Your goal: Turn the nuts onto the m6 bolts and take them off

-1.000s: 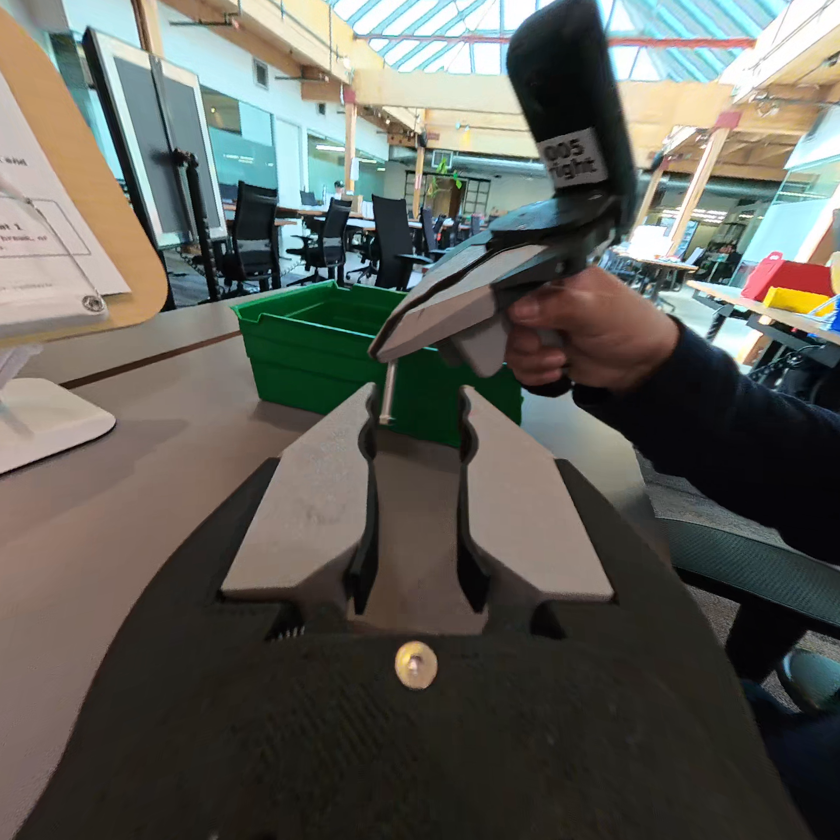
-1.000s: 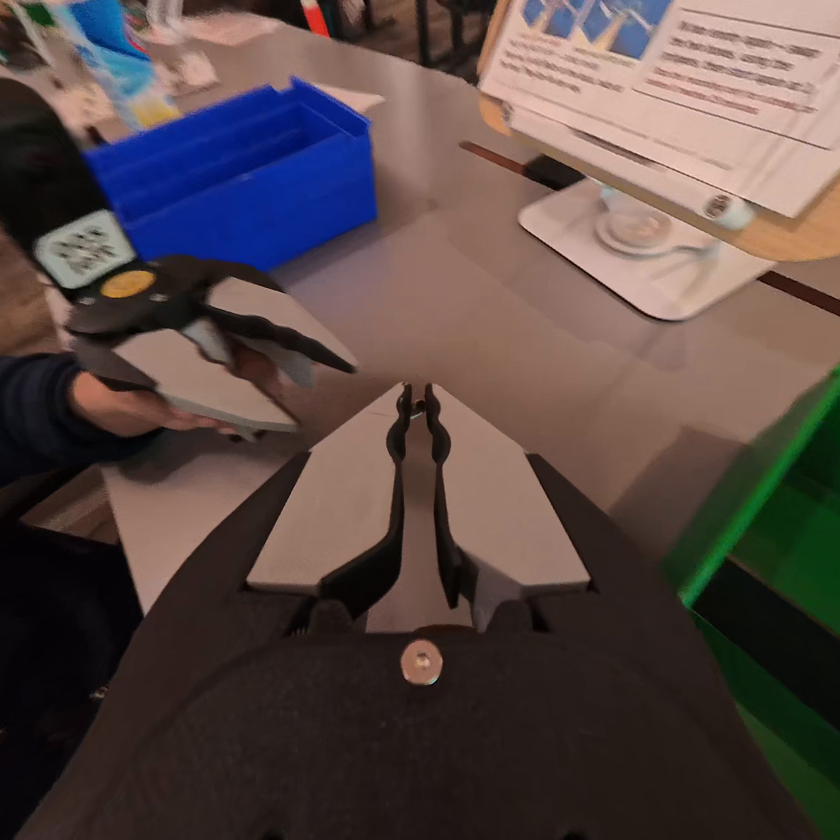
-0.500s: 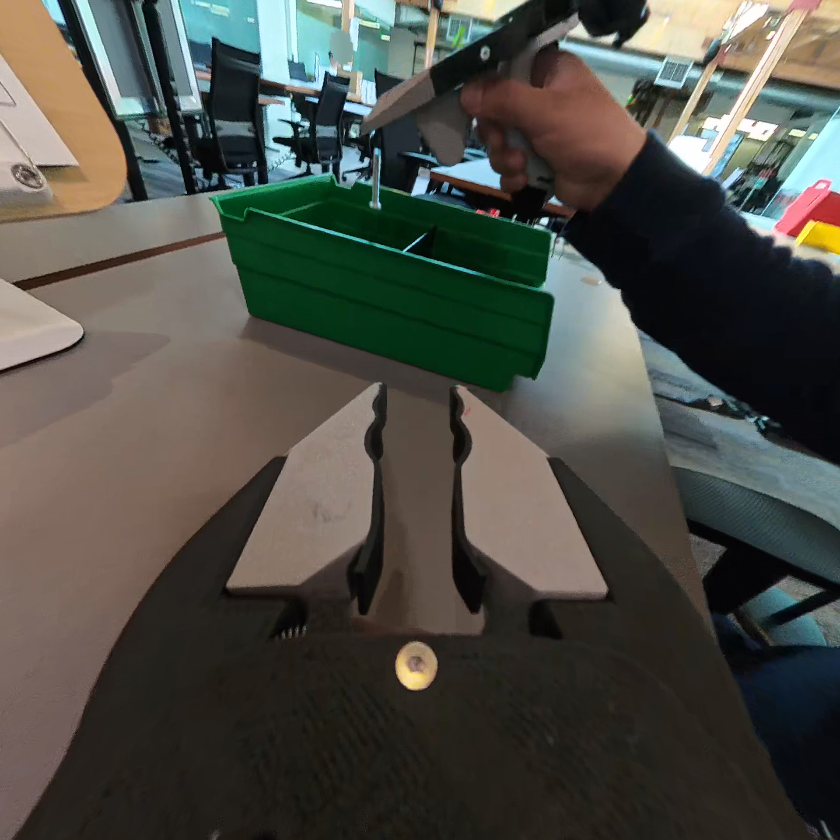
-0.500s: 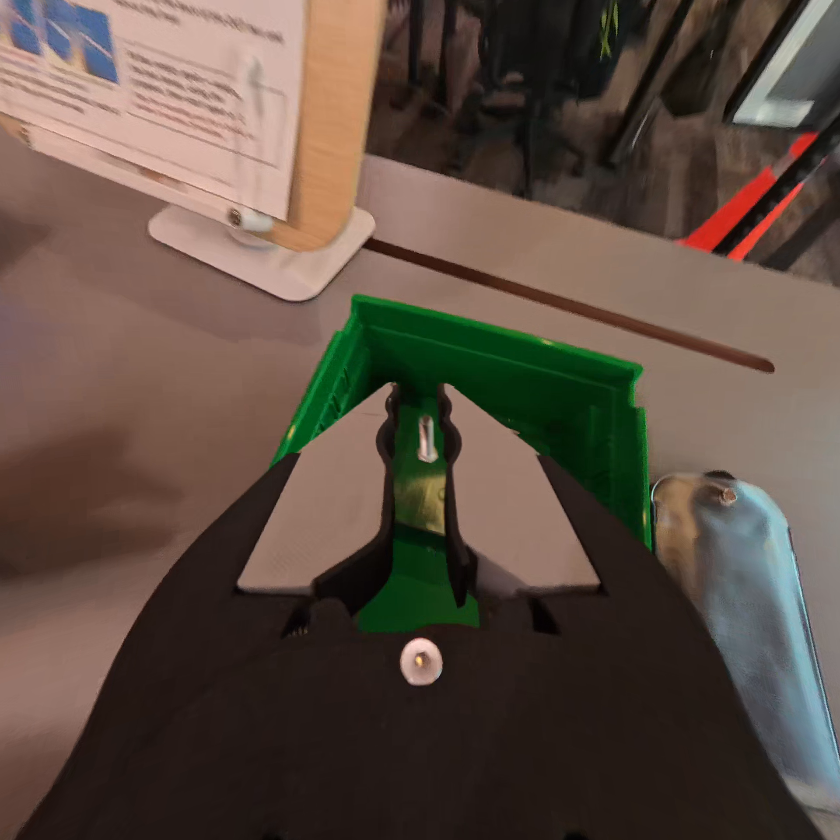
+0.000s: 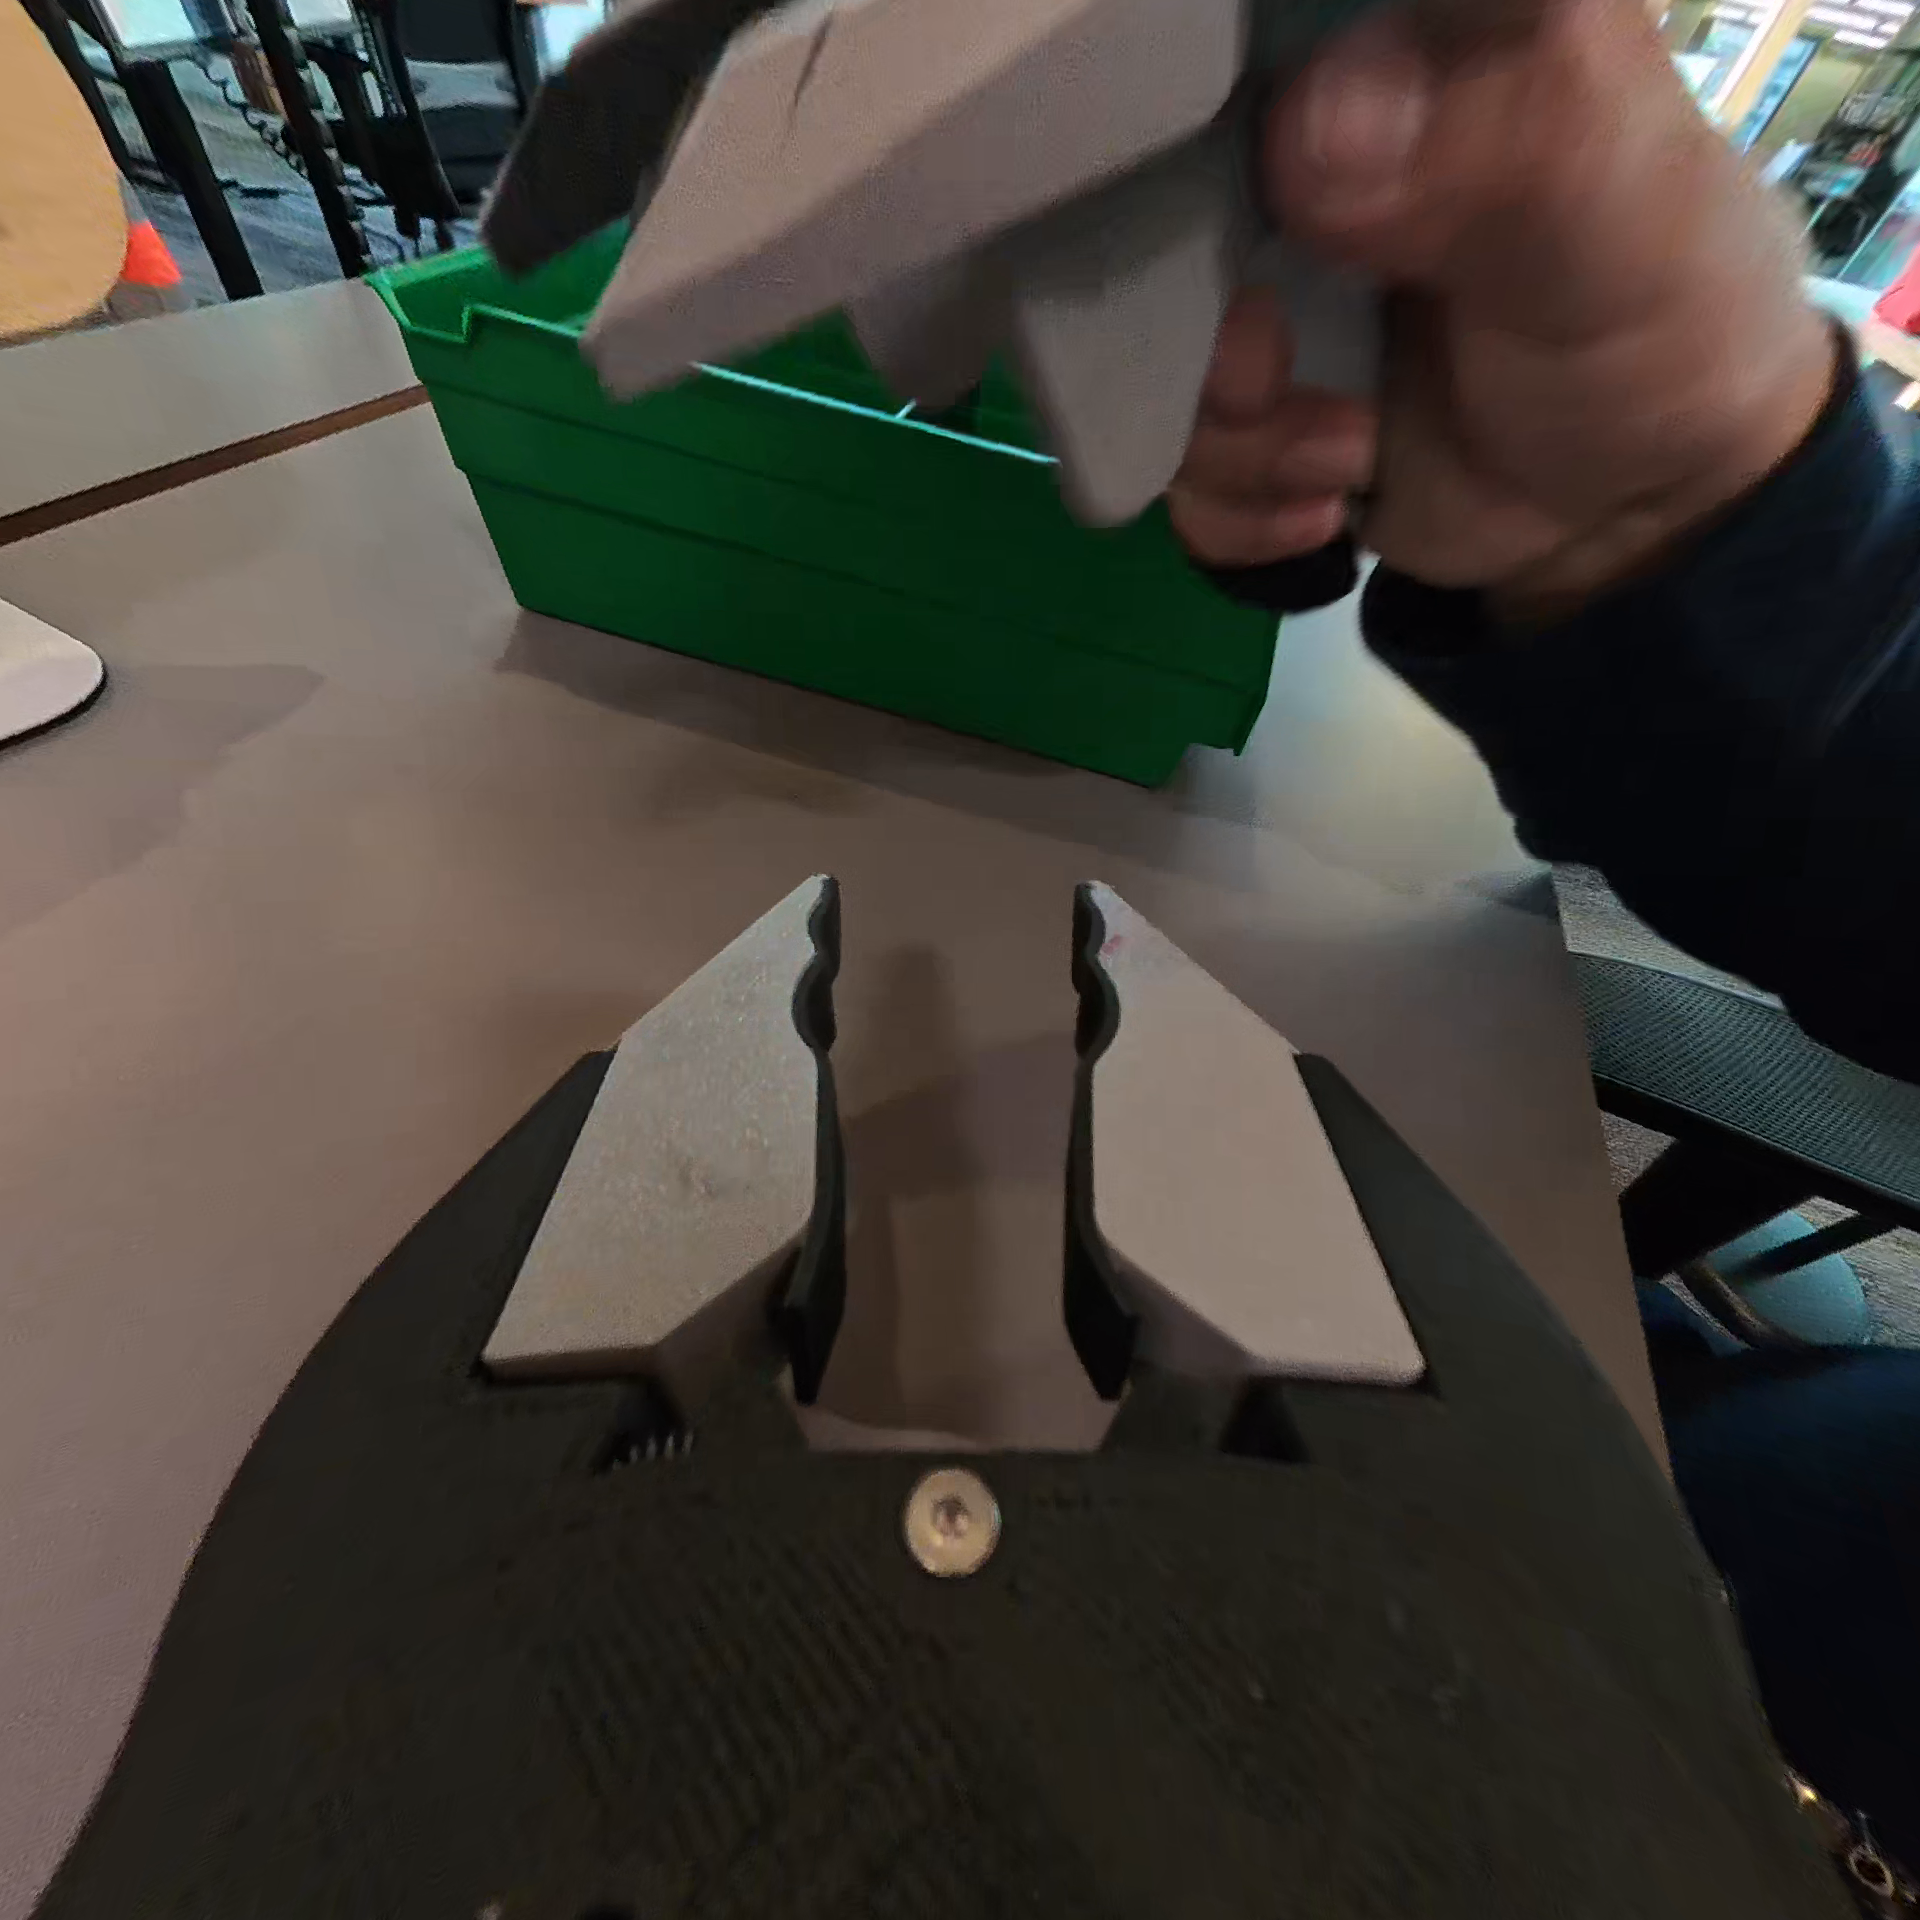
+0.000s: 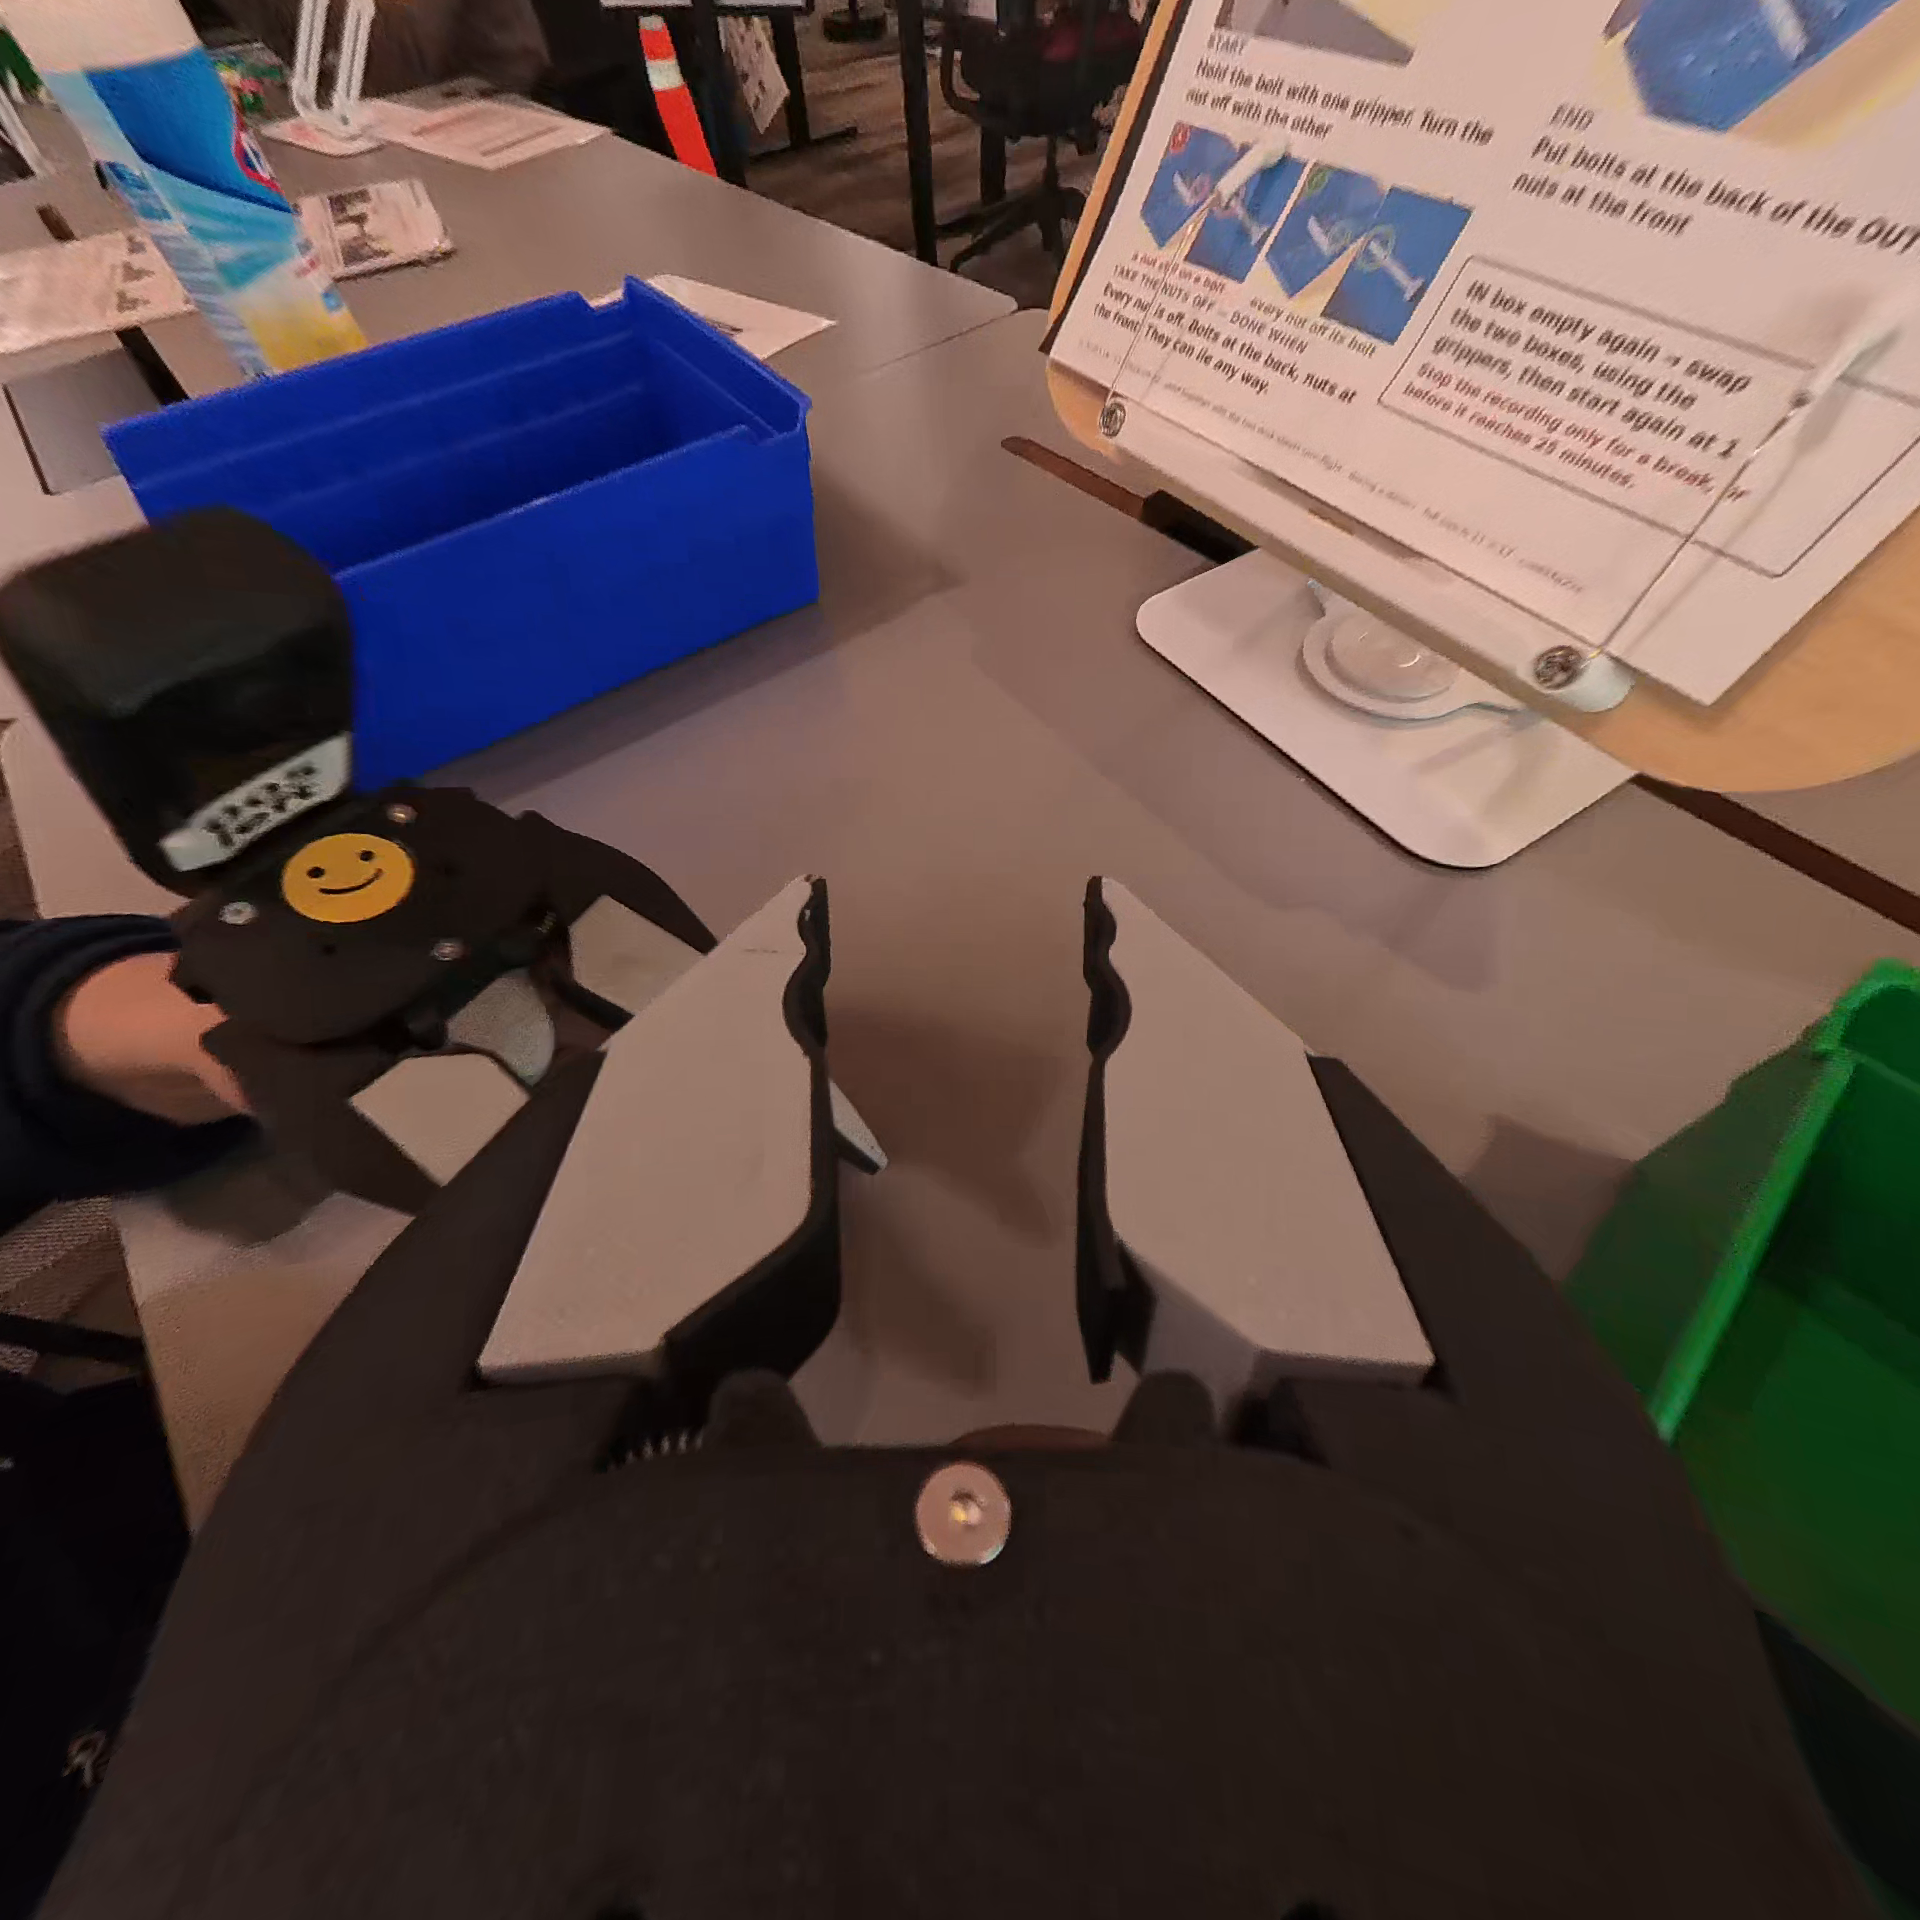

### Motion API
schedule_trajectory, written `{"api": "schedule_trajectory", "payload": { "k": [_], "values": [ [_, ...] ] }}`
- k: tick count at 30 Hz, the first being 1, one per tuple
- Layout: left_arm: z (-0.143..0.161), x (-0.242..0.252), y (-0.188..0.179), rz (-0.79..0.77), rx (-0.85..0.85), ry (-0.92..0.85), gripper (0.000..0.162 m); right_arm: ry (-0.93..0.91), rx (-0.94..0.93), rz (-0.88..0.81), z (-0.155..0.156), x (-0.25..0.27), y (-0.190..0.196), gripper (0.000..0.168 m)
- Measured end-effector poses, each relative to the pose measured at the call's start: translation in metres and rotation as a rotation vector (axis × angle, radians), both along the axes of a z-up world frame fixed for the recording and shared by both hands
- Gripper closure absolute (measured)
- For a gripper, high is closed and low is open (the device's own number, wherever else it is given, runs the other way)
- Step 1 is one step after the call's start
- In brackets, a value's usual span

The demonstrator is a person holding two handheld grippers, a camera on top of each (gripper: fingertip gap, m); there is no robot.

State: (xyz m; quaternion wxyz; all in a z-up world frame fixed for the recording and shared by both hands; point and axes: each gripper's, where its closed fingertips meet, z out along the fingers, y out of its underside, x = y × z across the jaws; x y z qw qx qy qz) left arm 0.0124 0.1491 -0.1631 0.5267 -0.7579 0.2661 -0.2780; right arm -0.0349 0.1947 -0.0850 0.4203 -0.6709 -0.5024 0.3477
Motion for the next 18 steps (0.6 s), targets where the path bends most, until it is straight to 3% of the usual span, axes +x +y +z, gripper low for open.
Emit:
{"api": "schedule_trajectory", "payload": {
  "k": [1,7,11,14,18],
  "values": [
    [0.004,-0.001,-0.001,0.001,0.016,-0.003,0.119,0.009,-0.012,0.004,-0.006,-0.005,-0.001,0.122],
    [0.023,-0.003,-0.010,-0.019,0.066,-0.006,0.119,0.159,-0.125,0.015,-0.021,-0.036,0.011,0.123],
    [0.027,-0.005,-0.027,-0.049,0.063,0.037,0.113,0.102,-0.090,0.022,-0.061,-0.055,0.016,0.125],
    [0.060,-0.023,-0.060,-0.038,0.131,0.021,0.112,0.029,-0.042,0.031,-0.088,-0.057,0.012,0.126],
    [0.107,-0.092,-0.104,0.066,0.177,0.053,0.110,-0.026,-0.053,0.066,-0.105,-0.059,0.002,0.126]
  ]
}}
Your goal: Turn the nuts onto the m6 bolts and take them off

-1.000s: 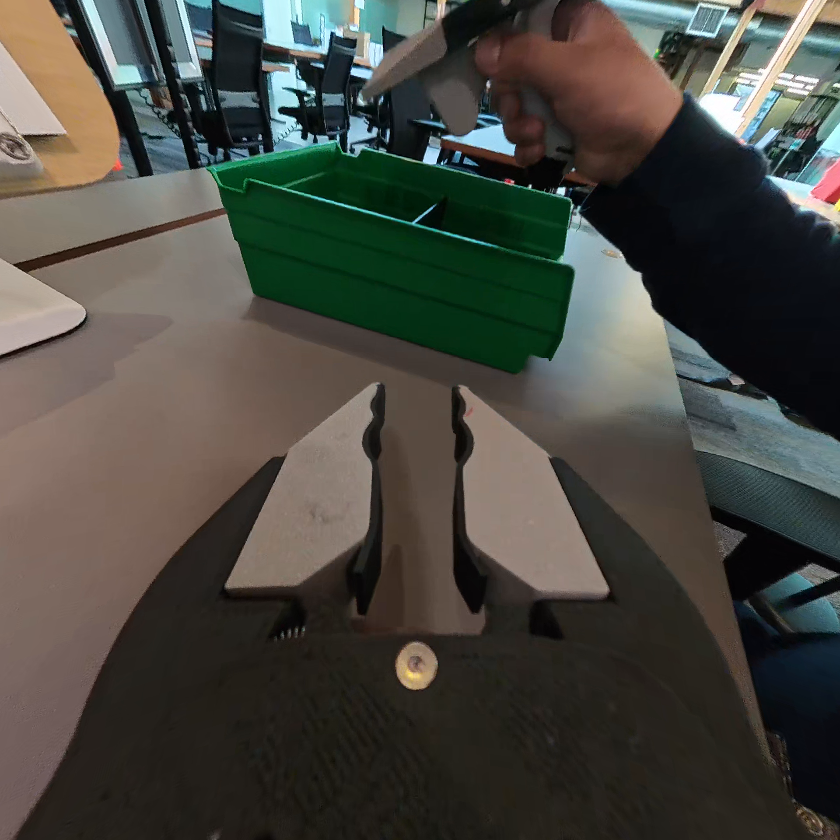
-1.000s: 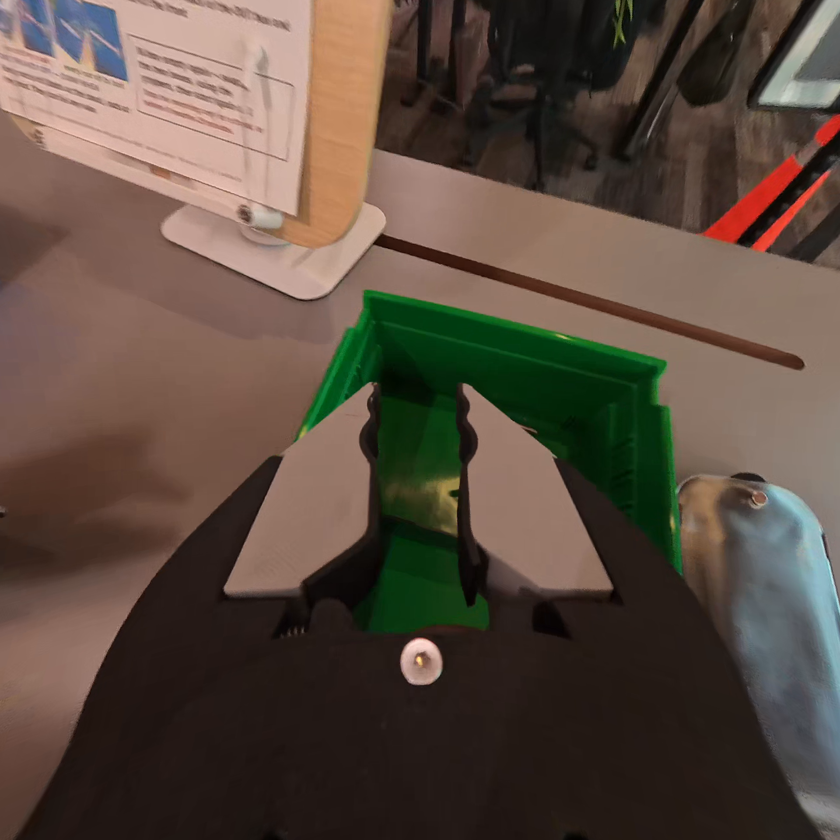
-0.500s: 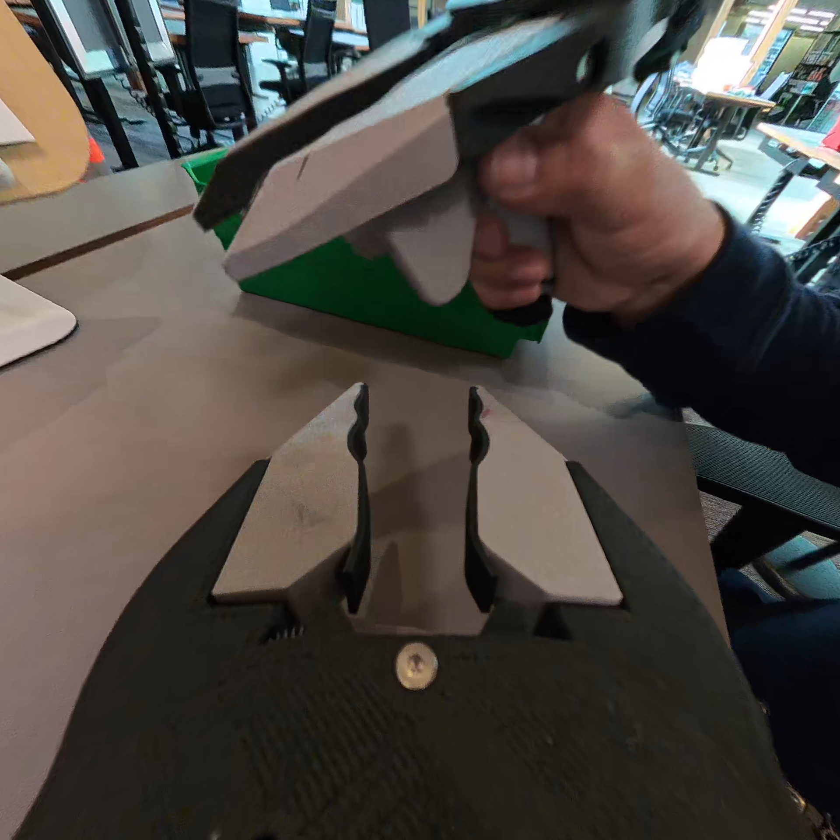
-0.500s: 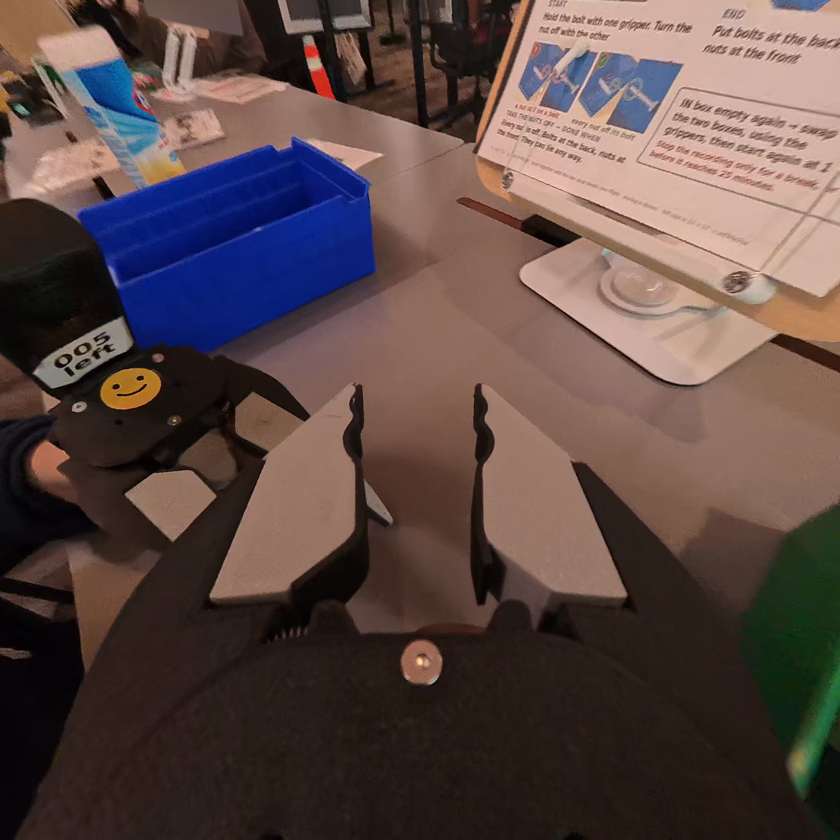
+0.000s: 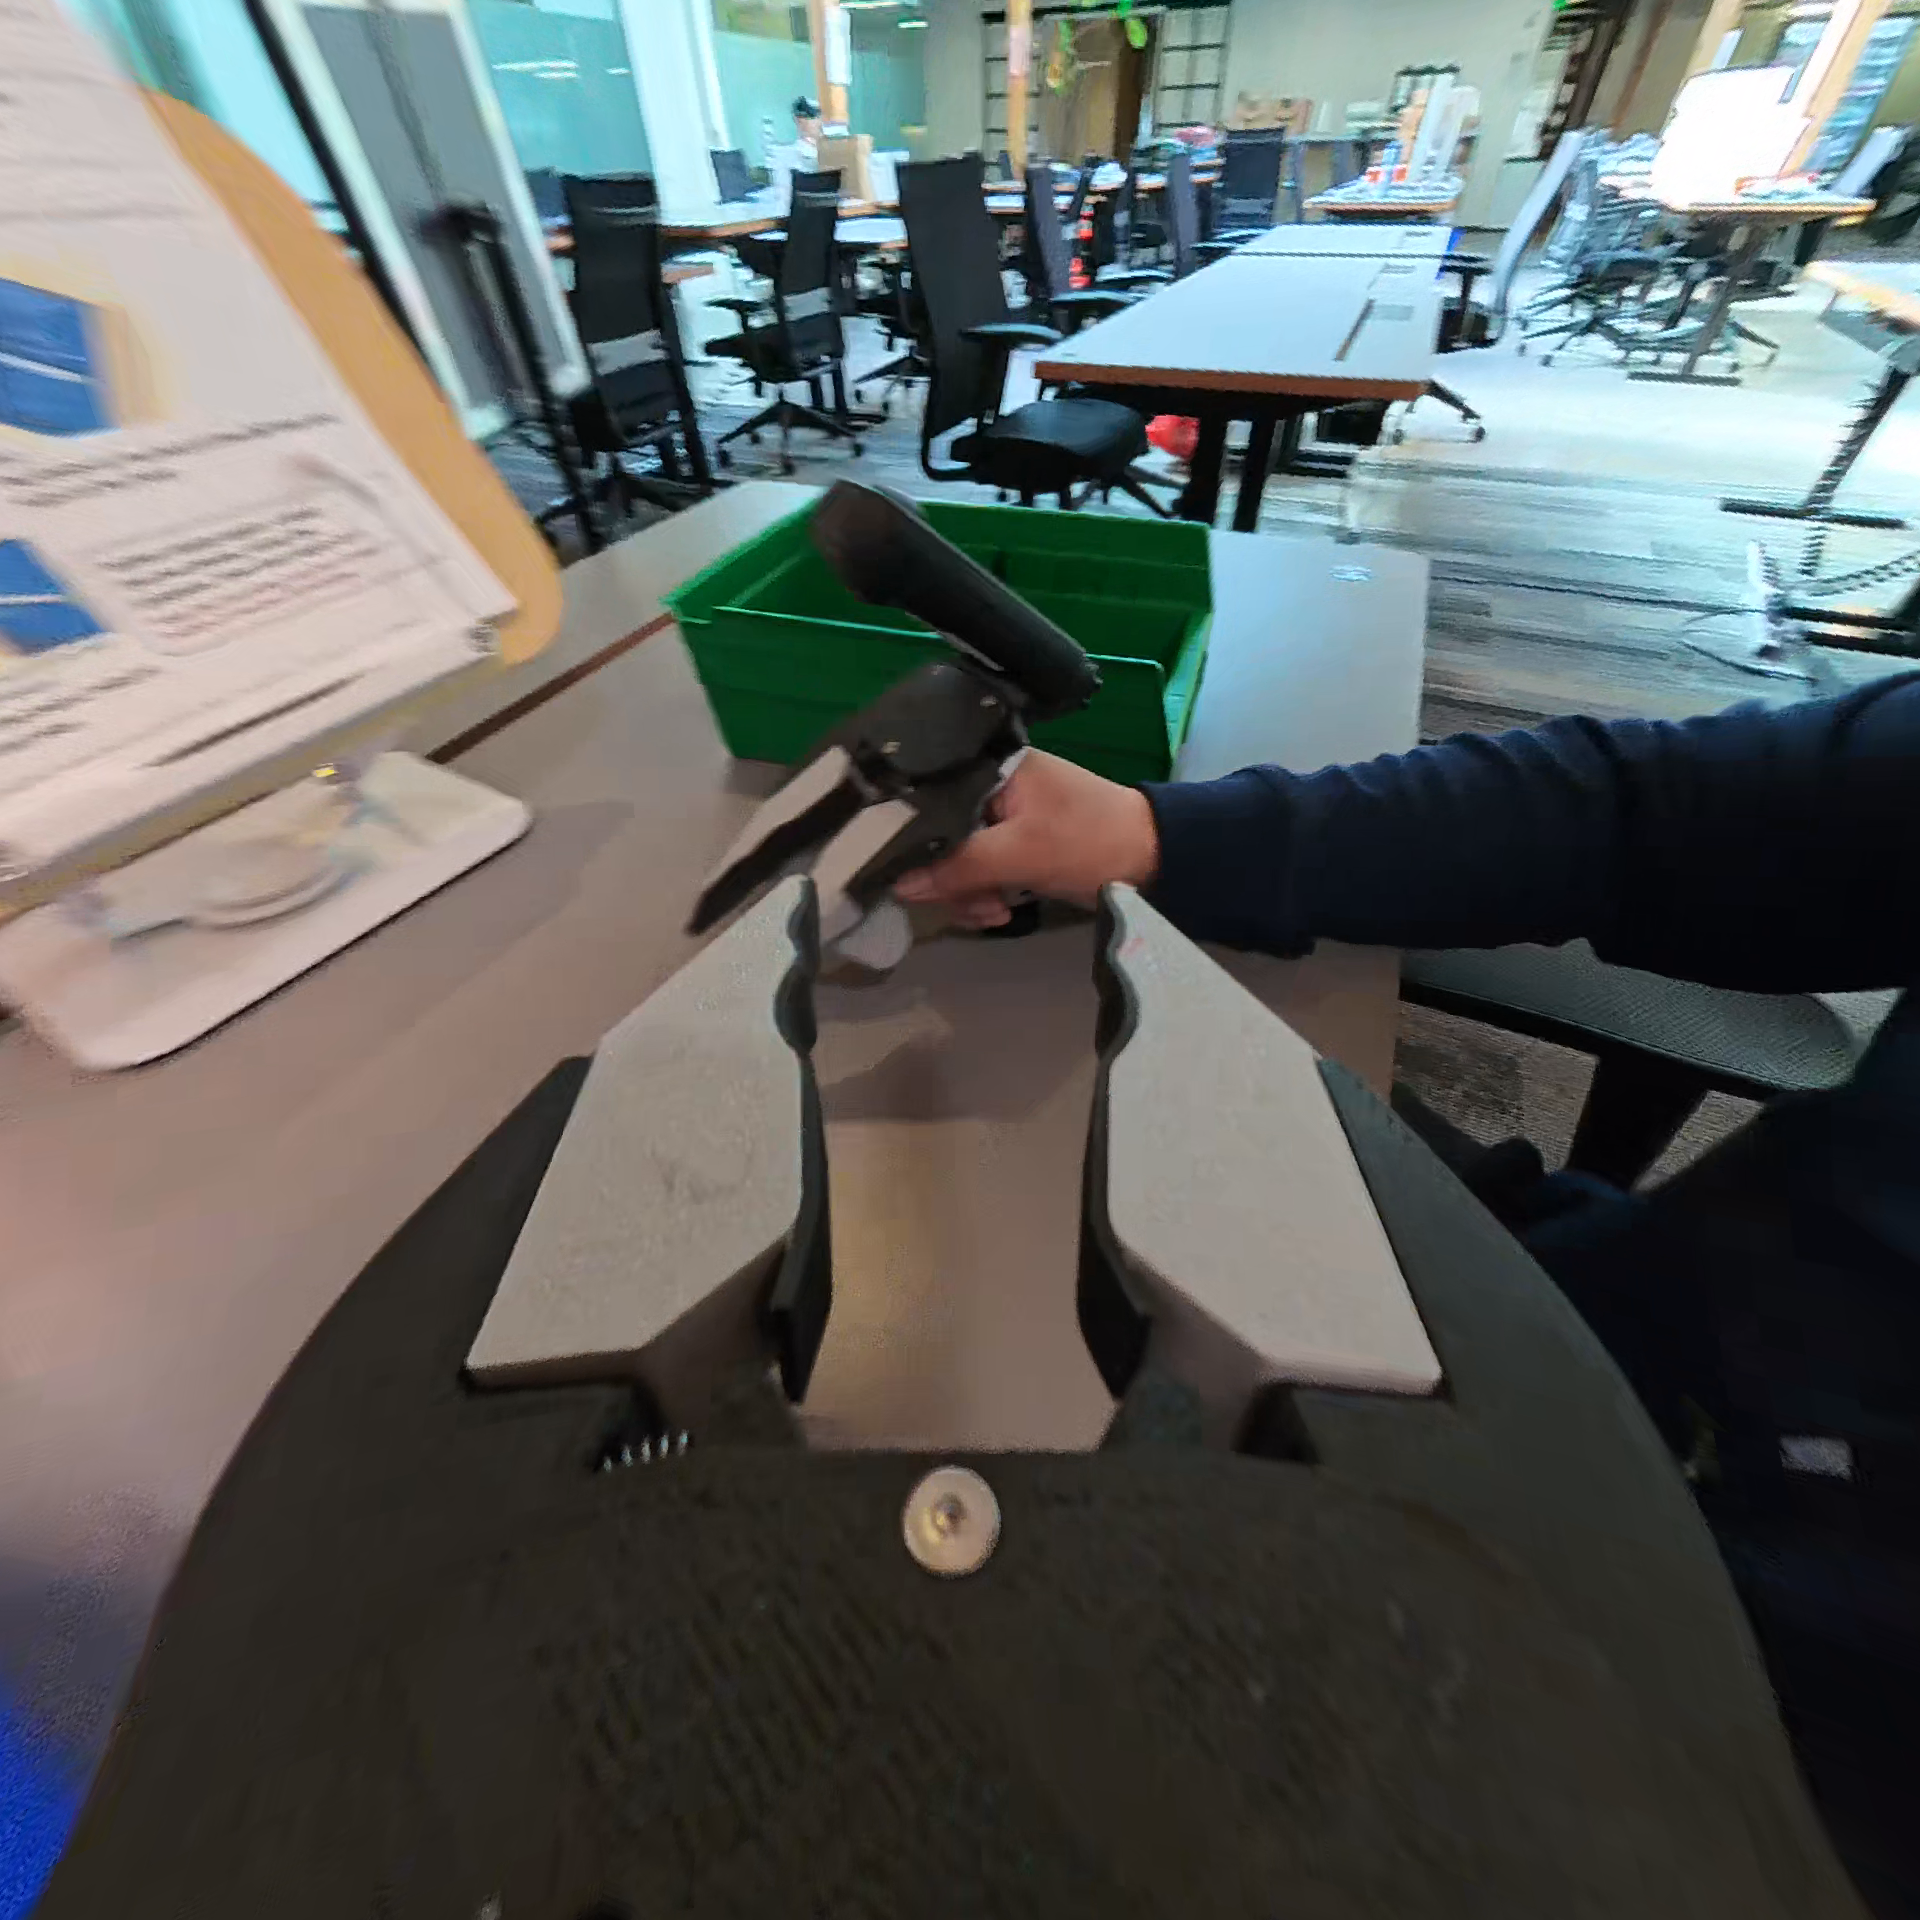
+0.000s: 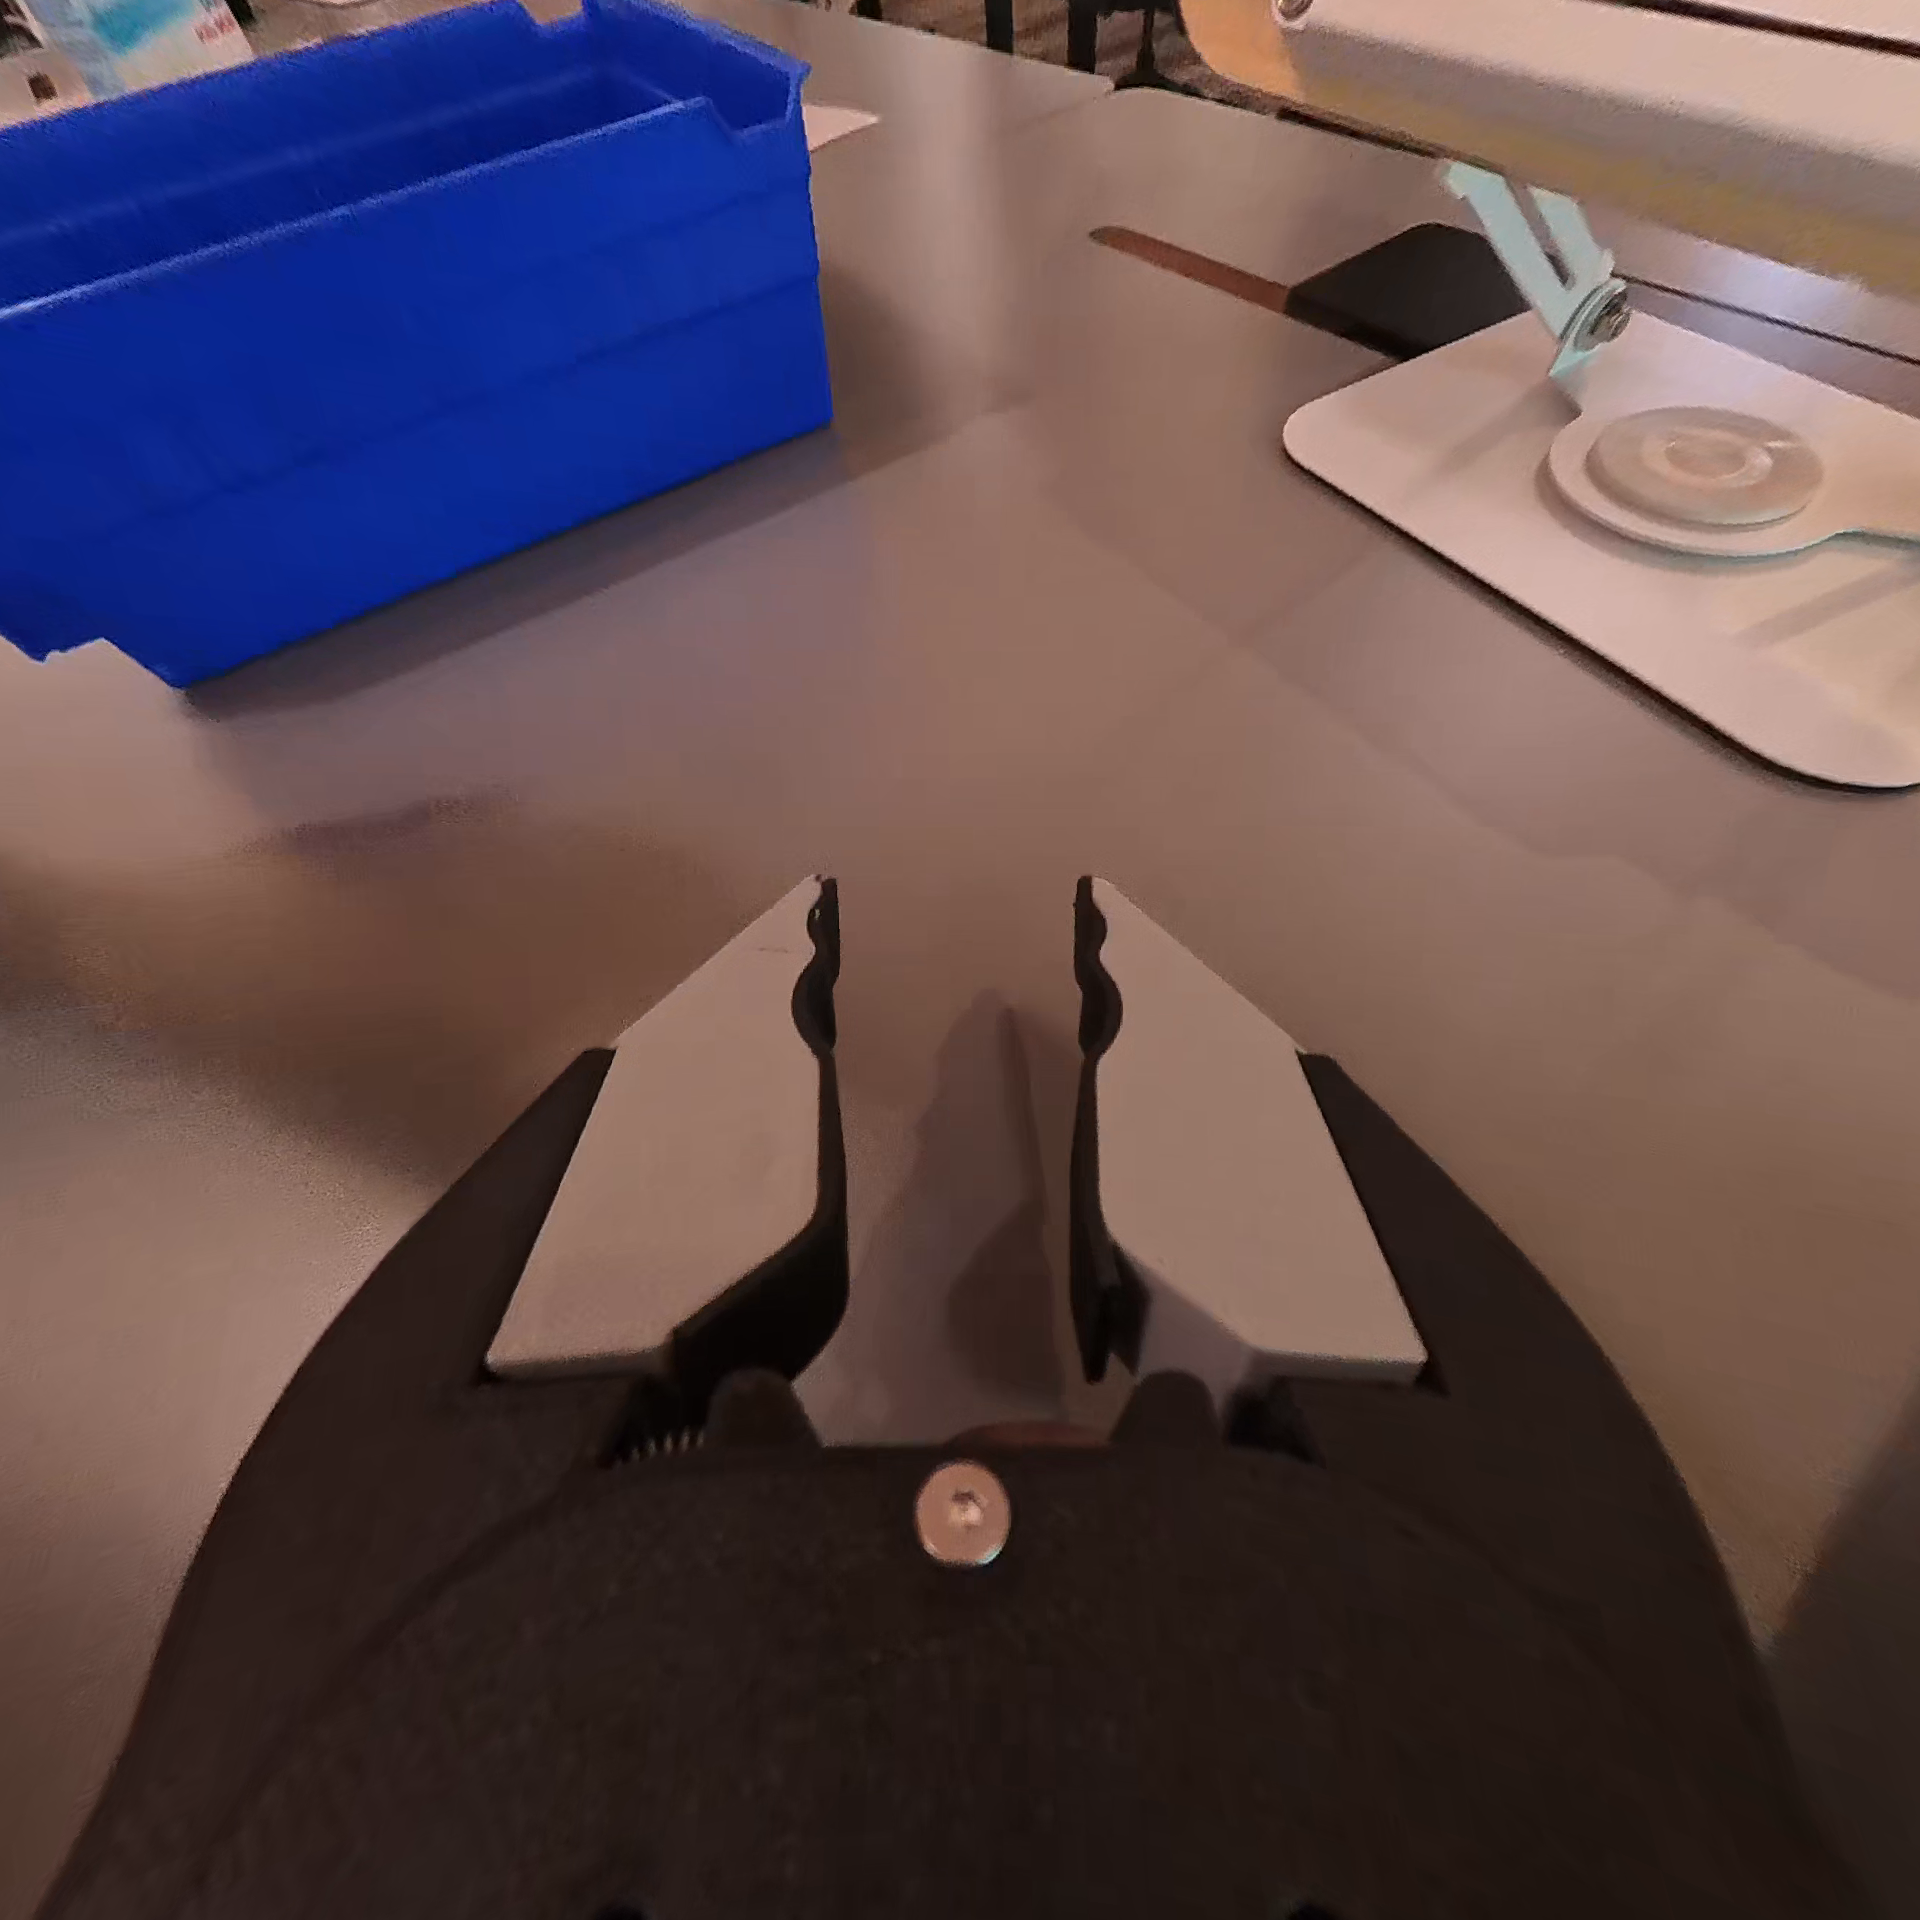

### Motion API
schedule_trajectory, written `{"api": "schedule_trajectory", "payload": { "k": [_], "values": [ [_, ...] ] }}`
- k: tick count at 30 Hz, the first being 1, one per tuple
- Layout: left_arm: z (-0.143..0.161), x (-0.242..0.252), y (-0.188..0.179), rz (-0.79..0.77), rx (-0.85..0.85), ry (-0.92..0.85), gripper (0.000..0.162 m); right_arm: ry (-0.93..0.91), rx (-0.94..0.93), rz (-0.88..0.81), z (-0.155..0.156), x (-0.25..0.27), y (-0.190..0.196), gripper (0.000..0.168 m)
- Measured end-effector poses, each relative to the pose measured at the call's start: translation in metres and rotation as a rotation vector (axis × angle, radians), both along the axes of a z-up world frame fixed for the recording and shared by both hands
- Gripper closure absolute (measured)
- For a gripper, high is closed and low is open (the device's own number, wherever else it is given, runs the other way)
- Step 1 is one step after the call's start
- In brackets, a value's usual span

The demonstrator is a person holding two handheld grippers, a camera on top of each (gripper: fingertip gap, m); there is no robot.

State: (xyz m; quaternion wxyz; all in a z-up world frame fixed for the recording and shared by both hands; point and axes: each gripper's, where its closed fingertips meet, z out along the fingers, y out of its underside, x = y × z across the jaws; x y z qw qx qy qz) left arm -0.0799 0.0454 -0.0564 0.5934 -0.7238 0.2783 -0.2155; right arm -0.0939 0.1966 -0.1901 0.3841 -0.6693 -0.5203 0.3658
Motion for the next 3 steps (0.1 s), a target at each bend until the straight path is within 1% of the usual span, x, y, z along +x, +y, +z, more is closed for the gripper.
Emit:
{"api": "schedule_trajectory", "payload": {
  "k": [2,3],
  "values": [
    [0.014,-0.046,-0.019,0.057,-0.026,0.040,0.112,0.005,-0.019,0.009,-0.001,-0.002,-0.003,0.126],
    [0.013,-0.073,-0.026,0.091,-0.056,0.097,0.113,0.006,-0.034,0.015,-0.002,-0.002,-0.004,0.126]
  ]
}}
